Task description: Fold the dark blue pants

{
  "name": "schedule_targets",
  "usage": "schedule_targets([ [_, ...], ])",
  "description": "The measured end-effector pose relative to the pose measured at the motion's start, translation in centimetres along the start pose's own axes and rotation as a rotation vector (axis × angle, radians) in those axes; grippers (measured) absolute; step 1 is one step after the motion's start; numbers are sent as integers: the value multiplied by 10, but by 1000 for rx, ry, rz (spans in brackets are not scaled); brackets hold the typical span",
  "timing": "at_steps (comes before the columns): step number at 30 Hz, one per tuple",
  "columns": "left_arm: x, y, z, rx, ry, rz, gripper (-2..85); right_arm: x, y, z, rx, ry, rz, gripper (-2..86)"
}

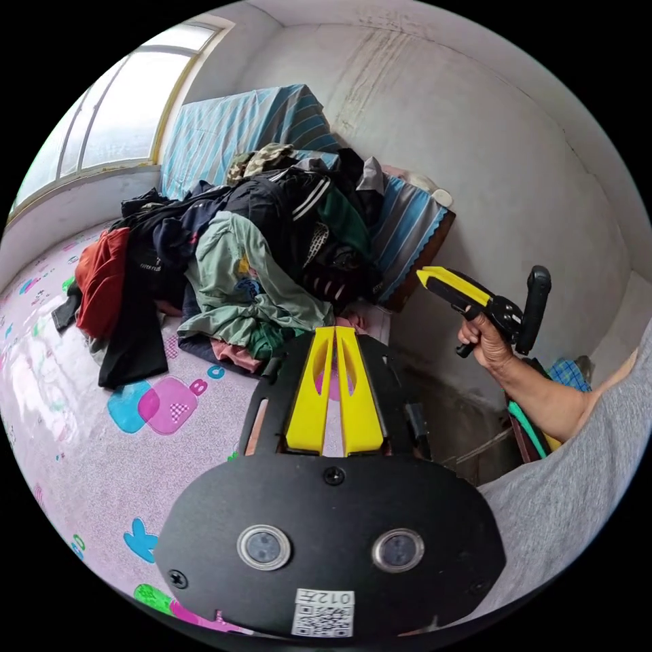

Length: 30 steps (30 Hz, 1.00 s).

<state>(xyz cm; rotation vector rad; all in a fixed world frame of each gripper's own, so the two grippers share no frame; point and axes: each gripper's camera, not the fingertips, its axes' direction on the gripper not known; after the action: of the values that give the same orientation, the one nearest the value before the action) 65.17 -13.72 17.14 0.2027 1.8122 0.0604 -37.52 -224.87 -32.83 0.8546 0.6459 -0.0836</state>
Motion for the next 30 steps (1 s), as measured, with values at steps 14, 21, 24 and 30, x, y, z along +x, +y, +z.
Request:
schedule_targets([
  [14,-86,-211,201,-51,186,-218,136,167,-298,307,-52,-213,63,137],
  [21,-136,-288,278,-26,290,-325,145,169,-363,354,-81,-323,72,121],
  [24,-165,-306,297,-25,366,-359,115,178,-383,351,-70,-435,58,75],
  [30,-201,-322,279,56,569,-297,53,191,-414,327,-17,-690,93,38],
])
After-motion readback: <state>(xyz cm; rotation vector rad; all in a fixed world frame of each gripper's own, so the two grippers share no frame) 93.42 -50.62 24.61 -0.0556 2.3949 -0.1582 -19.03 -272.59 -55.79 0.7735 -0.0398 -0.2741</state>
